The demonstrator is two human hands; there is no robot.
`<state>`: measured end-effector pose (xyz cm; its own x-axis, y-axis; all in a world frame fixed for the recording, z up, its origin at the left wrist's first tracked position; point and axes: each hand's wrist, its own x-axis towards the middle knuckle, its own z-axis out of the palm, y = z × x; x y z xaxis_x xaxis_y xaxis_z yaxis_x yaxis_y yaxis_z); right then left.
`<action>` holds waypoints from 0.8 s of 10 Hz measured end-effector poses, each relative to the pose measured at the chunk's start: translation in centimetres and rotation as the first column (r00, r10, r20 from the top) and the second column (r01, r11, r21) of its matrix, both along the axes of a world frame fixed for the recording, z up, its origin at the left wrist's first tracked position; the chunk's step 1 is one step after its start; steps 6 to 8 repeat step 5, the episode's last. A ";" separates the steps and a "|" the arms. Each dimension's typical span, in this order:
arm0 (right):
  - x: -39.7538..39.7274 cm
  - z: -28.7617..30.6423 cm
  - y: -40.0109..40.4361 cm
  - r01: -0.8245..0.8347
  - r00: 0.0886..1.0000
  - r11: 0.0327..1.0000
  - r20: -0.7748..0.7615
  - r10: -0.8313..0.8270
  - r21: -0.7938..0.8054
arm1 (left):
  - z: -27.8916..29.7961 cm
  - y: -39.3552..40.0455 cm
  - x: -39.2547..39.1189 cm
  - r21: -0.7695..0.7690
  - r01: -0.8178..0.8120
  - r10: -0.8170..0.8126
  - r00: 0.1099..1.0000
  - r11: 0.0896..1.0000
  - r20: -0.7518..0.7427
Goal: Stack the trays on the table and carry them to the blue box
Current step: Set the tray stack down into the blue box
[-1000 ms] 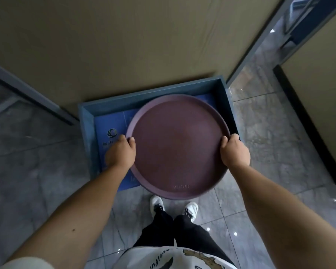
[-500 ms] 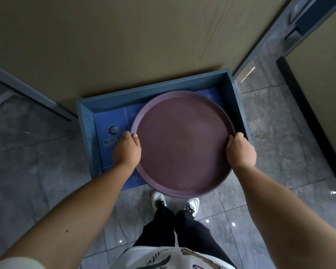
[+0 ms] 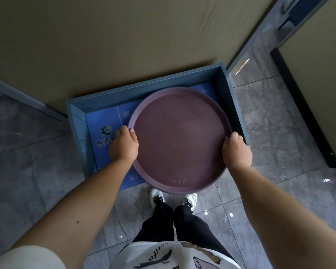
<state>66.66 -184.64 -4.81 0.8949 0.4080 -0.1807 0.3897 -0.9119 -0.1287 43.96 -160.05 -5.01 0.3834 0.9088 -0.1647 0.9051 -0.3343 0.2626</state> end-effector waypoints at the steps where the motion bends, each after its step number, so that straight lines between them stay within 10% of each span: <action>1: 0.2 -0.3 -0.3 -0.060 0.998 0.998 0.018 0.061 -0.036 | -0.1 0.0 0.0 -0.020 -0.010 0.010 1.000 1.000 0.017; 8: -0.2 1.8 0.7 0.005 0.994 0.998 -0.110 -0.011 -0.059 | 2.0 0.1 -0.8 -0.212 -0.006 -0.001 1.000 0.977 -0.031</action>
